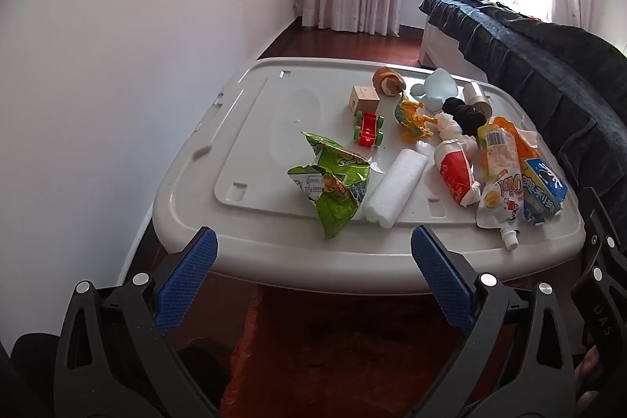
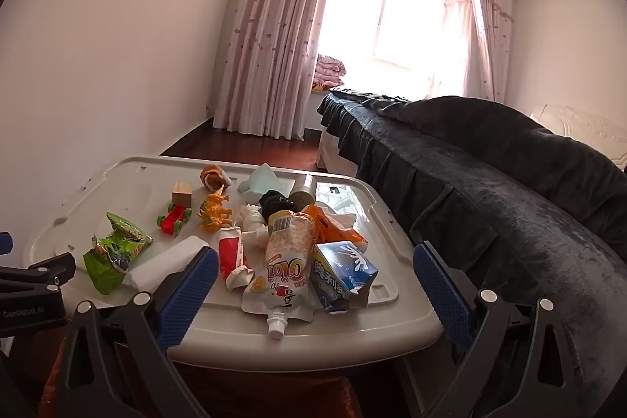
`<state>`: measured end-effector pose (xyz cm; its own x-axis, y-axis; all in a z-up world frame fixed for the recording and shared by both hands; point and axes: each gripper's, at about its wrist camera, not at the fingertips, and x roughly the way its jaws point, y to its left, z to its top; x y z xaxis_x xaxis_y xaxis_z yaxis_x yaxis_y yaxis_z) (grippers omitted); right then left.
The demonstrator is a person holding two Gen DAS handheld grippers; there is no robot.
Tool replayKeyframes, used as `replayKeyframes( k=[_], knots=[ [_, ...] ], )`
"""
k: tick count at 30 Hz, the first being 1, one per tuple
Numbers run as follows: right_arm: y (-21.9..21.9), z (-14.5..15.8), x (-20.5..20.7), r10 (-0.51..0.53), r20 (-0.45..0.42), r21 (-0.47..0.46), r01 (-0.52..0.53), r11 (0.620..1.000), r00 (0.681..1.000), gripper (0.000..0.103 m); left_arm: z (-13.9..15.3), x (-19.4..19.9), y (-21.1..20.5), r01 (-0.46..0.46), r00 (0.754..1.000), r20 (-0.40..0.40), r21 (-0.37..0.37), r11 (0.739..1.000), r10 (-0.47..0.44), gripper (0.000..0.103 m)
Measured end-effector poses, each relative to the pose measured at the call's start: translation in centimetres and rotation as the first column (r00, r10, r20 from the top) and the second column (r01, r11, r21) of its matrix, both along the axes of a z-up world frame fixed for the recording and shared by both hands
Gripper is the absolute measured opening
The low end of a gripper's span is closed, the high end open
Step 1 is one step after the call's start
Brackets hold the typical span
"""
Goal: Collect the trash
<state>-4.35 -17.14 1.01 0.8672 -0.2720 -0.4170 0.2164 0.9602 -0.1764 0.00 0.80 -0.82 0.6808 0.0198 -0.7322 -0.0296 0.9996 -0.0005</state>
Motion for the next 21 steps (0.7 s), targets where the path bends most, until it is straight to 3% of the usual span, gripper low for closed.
replayKeyframes(
  k=[21],
  knots=[
    [-0.33,0.23,0.15,0.008,-0.002,0.013,-0.008,1.000,1.000,0.098,0.02,-0.09,-0.15,-0.010,1.000,0.004,-0.003,1.000,0.010,0.097]
  ],
)
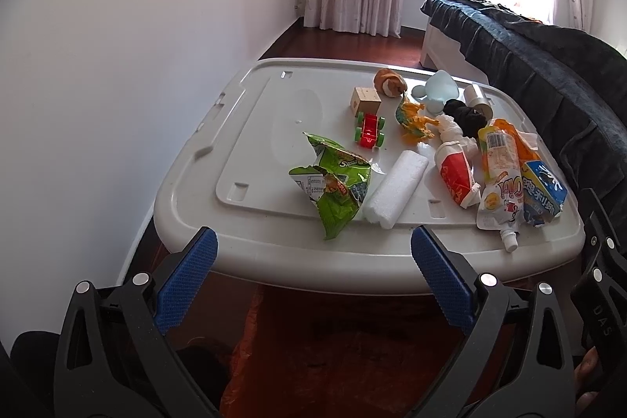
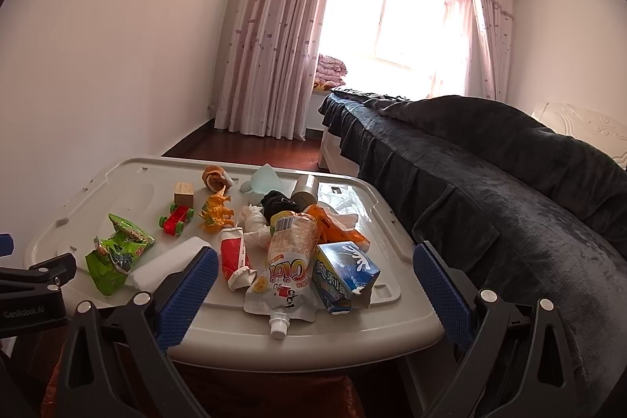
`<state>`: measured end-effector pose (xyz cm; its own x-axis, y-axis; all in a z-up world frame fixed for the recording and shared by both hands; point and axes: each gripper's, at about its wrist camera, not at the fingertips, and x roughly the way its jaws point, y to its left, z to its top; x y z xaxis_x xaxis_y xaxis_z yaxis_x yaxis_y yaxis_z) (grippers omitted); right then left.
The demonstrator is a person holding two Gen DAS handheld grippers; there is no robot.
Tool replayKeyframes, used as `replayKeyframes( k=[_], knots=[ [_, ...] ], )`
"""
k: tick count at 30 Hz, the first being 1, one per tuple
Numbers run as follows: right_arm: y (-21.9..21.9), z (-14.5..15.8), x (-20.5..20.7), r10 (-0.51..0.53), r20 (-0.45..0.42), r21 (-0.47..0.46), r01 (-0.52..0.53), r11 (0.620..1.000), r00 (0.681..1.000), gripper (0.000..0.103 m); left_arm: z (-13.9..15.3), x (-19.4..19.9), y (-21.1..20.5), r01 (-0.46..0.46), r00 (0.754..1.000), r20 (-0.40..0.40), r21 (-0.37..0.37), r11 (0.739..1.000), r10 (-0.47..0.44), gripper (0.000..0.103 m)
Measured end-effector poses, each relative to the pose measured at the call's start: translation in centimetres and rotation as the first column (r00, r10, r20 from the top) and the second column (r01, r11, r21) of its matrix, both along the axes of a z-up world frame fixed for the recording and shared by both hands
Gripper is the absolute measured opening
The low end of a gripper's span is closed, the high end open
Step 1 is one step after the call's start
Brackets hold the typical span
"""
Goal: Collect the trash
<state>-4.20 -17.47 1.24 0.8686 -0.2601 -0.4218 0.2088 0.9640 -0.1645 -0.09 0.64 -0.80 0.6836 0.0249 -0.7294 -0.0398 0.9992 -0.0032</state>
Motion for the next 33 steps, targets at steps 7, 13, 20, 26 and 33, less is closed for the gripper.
replayKeyframes(
  k=[7,13,20,26,33],
  knots=[
    [-0.01,-0.02,0.00,0.001,0.001,0.000,-0.001,1.000,1.000,0.098,0.00,0.01,0.00,0.000,1.000,0.000,0.000,1.000,0.000,0.097],
    [-0.02,-0.02,0.01,0.001,0.001,0.002,-0.001,1.000,1.000,0.098,0.00,0.03,0.06,0.000,1.000,0.002,-0.001,1.000,0.000,0.097],
    [-0.06,-0.02,-0.01,0.002,0.002,0.003,-0.002,1.000,1.000,0.098,0.02,0.03,0.07,0.000,1.000,0.001,-0.002,1.000,0.000,0.097],
    [-0.04,-0.02,-0.01,0.002,0.003,0.003,-0.002,1.000,1.000,0.098,0.02,0.05,0.06,0.001,1.000,0.001,-0.001,1.000,-0.001,0.097],
    [-0.09,-0.03,-0.05,0.002,0.003,0.004,-0.002,1.000,1.000,0.098,0.02,0.02,0.04,-0.001,1.000,0.002,0.000,1.000,0.001,0.097]
  ],
)
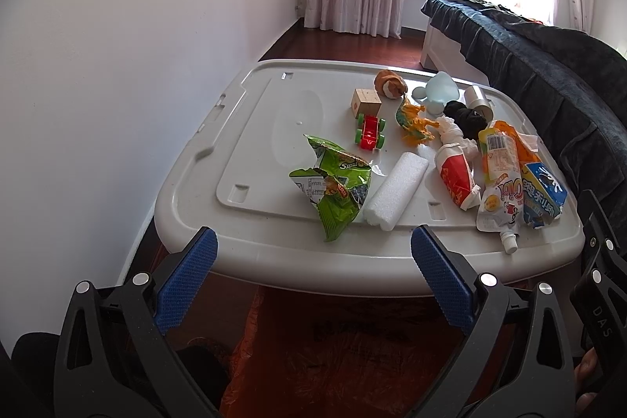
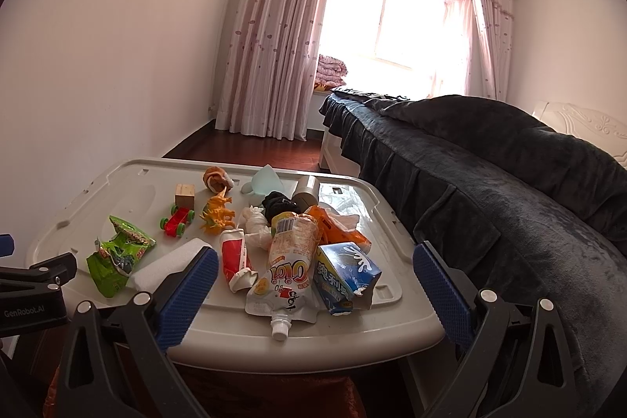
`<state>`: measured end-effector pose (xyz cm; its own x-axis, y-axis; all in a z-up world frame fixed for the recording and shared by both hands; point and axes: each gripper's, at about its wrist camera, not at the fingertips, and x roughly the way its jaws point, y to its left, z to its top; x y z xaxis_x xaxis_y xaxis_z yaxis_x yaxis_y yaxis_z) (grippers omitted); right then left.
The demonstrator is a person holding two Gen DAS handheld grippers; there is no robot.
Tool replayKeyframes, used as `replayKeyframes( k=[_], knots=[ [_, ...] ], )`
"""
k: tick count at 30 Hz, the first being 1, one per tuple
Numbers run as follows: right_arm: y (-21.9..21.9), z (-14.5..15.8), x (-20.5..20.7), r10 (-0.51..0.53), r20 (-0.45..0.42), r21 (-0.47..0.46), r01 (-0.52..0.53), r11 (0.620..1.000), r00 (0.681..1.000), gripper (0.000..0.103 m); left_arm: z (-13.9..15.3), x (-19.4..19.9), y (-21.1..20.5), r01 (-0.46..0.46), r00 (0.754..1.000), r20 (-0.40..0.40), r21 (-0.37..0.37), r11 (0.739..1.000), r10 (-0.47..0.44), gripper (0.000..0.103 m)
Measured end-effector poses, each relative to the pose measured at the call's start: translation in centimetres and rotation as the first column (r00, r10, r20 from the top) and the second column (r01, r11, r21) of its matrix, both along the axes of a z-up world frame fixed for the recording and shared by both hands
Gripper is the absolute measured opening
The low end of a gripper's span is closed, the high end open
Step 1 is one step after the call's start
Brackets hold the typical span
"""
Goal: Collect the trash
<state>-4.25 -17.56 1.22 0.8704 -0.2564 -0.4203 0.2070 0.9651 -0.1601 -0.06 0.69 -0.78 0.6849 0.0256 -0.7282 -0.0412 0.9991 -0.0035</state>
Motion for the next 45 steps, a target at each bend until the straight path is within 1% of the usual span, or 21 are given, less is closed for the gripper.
replayKeyframes(
  k=[15,22,23,25,26,27,28,30,32,35,36,37,40,41,42,43,45],
  knots=[
    [0.2,0.3,0.1,-0.003,0.010,0.005,0.003,1.000,1.000,0.098,0.1,0.1,0.1,0.000,1.000,0.001,0.000,1.000,0.000,0.097],
    [-0.1,0.5,-0.1,-0.008,0.019,-0.008,0.008,1.000,1.000,0.098,0.0,0.1,0.0,0.009,1.000,0.002,-0.006,1.000,-0.009,0.097],
    [-0.2,0.6,-0.2,-0.011,0.025,-0.011,0.012,1.000,1.000,0.098,-0.1,0.2,0.0,0.022,1.000,0.001,-0.014,1.000,-0.022,0.097],
    [-0.5,0.9,-0.4,-0.020,0.036,-0.015,0.020,1.000,0.999,0.098,-0.3,0.3,-0.3,0.084,0.996,0.008,-0.063,0.994,-0.083,0.097],
    [-0.7,1.0,-0.4,-0.025,0.043,-0.018,0.026,1.000,0.999,0.098,-0.4,0.5,-0.5,0.122,0.992,0.018,-0.092,0.988,-0.121,0.097],
    [-0.9,1.1,-0.5,-0.030,0.049,-0.020,0.031,0.999,0.998,0.098,-0.5,0.6,-1.1,0.160,0.987,0.030,-0.102,0.982,-0.157,0.097],
    [-1.1,1.2,-0.6,-0.035,0.054,-0.022,0.036,0.999,0.998,0.098,-0.5,0.7,-1.5,0.182,0.983,0.037,-0.100,0.978,-0.179,0.097],
    [-1.8,1.5,-0.8,-0.049,0.066,-0.019,0.051,0.999,0.997,0.098,-0.8,1.2,-2.9,0.243,0.969,0.055,-0.071,0.967,-0.239,0.097],
    [-2.6,1.9,-0.9,-0.064,0.072,0.001,0.064,0.998,0.995,0.098,-1.3,2.0,-4.4,0.294,0.955,0.057,-0.046,0.955,-0.292,0.096],
    [-3.9,2.3,-1.0,-0.085,0.075,0.039,0.082,0.996,0.994,0.098,-2.1,3.2,-6.1,0.371,0.928,0.056,-0.049,0.927,-0.368,0.096],
    [-4.2,2.4,-1.1,-0.089,0.074,0.048,0.086,0.995,0.993,0.098,-2.2,3.5,-6.3,0.377,0.926,0.056,-0.046,0.925,-0.374,0.095],
    [-4.5,2.3,-1.1,-0.094,0.072,0.055,0.090,0.994,0.993,0.098,-2.3,3.9,-6.2,0.367,0.930,0.060,-0.041,0.929,-0.364,0.095],
    [-5.3,2.4,-1.0,-0.109,0.067,0.071,0.104,0.992,0.992,0.098,-2.0,5.4,-3.8,0.276,0.959,0.082,-0.068,0.959,-0.270,0.095],
    [-5.5,2.4,-0.9,-0.111,0.061,0.082,0.106,0.991,0.992,0.098,-2.2,6.3,-2.5,0.224,0.973,0.070,-0.065,0.972,-0.220,0.095],
    [-5.6,2.3,-0.7,-0.112,0.054,0.094,0.106,0.990,0.992,0.098,-2.4,7.0,-1.8,0.191,0.981,0.054,-0.058,0.980,-0.187,0.095],
    [-5.7,2.2,-0.6,-0.111,0.046,0.107,0.105,0.989,0.993,0.098,-2.8,7.8,-1.1,0.152,0.988,0.033,-0.051,0.987,-0.150,0.094],
    [-5.7,2.0,-0.4,-0.101,0.032,0.127,0.096,0.987,0.994,0.098,-3.8,9.6,0.1,0.084,0.996,-0.001,-0.060,0.995,-0.084,0.095]
  ],
)
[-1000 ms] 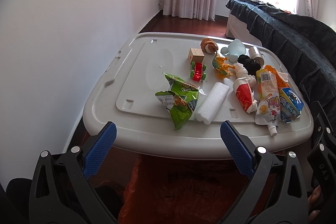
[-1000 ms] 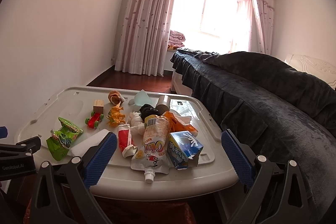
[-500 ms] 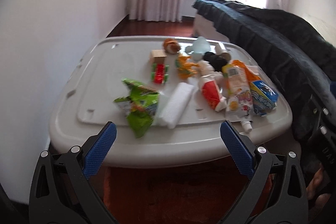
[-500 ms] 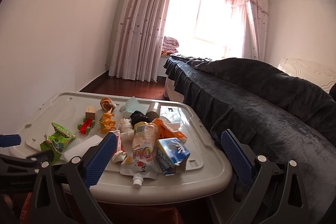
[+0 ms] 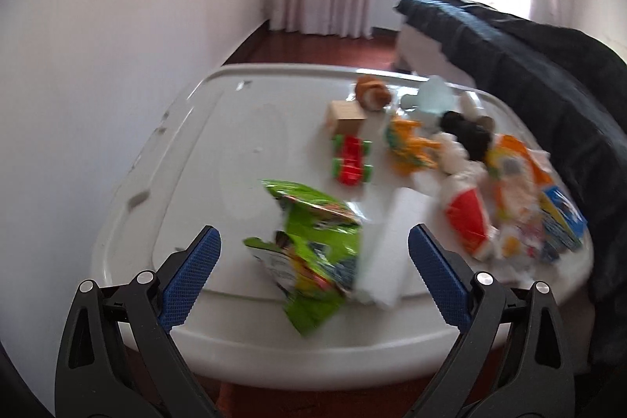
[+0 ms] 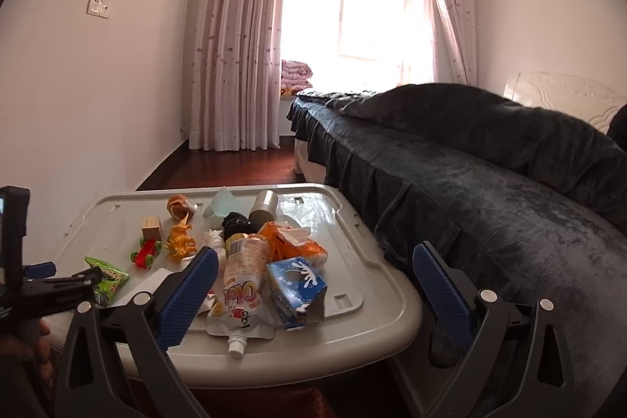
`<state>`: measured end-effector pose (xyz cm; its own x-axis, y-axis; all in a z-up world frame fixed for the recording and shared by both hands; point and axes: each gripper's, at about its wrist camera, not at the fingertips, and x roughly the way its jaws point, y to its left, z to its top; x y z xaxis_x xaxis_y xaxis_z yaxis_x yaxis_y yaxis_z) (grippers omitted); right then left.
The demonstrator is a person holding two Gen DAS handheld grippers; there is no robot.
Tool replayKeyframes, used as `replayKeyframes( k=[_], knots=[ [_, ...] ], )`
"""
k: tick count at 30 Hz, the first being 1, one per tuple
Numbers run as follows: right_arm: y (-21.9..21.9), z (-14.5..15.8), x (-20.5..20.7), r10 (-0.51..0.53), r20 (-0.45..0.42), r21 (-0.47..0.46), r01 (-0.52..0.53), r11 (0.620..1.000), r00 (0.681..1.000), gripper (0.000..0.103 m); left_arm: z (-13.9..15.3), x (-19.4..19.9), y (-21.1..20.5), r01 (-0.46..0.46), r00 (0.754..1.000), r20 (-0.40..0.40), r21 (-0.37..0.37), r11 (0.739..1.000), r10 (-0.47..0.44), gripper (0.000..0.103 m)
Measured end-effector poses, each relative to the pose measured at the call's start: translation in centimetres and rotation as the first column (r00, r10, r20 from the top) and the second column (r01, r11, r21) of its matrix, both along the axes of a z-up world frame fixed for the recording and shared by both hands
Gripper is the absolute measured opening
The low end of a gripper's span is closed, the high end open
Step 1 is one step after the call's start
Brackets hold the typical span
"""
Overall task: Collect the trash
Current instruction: 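Grasp the green chip bag with the left gripper, then lift the green chip bag with the left gripper while the right gripper grasps the white foam strip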
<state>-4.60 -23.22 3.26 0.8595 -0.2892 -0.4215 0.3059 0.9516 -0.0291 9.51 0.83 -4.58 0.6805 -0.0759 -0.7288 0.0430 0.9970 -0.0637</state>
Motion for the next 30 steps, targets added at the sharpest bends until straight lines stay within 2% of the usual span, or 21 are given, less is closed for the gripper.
replayKeyframes(
  k=[3,5,6,7,8,10,12,15,19,23,26,30],
  knots=[
    [0.7,-0.2,0.2,0.012,-0.005,-0.022,-0.012,1.000,1.000,0.098,-1.6,2.0,0.3,-0.044,0.998,-0.041,0.017,0.999,0.045,0.094],
    [1.2,-0.3,0.2,0.017,-0.006,-0.048,-0.017,0.999,1.000,0.098,-2.9,3.2,-0.2,-0.037,0.997,-0.067,0.071,0.997,0.041,0.092],
    [1.4,-0.4,0.2,0.020,-0.007,-0.056,-0.020,0.998,1.000,0.098,-3.2,3.4,-0.4,-0.033,0.996,-0.076,0.077,0.996,0.039,0.086],
    [1.6,-0.4,0.2,0.023,-0.007,-0.061,-0.024,0.998,1.000,0.098,-3.7,3.7,-0.3,-0.027,0.995,-0.092,0.075,0.997,0.034,0.072],
    [1.7,-0.5,0.3,0.026,-0.009,-0.063,-0.027,0.998,1.000,0.098,-4.4,4.3,0.0,-0.024,0.991,-0.127,0.057,0.998,0.031,0.066],
    [1.8,-0.6,0.4,0.034,-0.013,-0.061,-0.034,0.998,0.999,0.098,-5.0,4.7,0.7,-0.044,0.987,-0.151,0.024,0.999,0.047,0.045],
    [1.9,-0.6,0.5,0.038,-0.015,-0.058,-0.039,0.998,0.999,0.098,-5.1,4.4,1.1,-0.051,0.990,-0.128,0.028,0.998,0.055,0.041],
    [1.9,-0.6,0.4,0.043,-0.015,-0.054,-0.044,0.998,0.999,0.098,-4.9,3.9,1.7,-0.049,0.992,-0.120,0.002,0.999,0.049,0.030],
    [2.2,-0.6,0.4,0.059,-0.015,-0.055,-0.060,0.997,0.998,0.098,-4.3,2.9,2.1,-0.054,0.992,-0.111,-0.007,0.999,0.052,0.028],
    [3.3,-0.7,0.5,0.097,-0.010,-0.059,-0.097,0.994,0.995,0.098,-2.0,1.0,2.5,-0.045,0.997,-0.062,-0.011,0.999,0.044,0.028],
    [5.8,-1.2,1.2,0.153,-0.025,-0.072,-0.155,0.985,0.988,0.098,0.2,-1.0,3.0,-0.033,0.999,-0.031,-0.018,0.999,0.032,0.028],
    [10.0,-3.1,3.3,0.272,-0.094,0.011,-0.273,0.962,0.958,0.098,2.7,-3.8,4.1,-0.018,1.000,-0.002,-0.014,1.000,0.017,0.028]
  ],
)
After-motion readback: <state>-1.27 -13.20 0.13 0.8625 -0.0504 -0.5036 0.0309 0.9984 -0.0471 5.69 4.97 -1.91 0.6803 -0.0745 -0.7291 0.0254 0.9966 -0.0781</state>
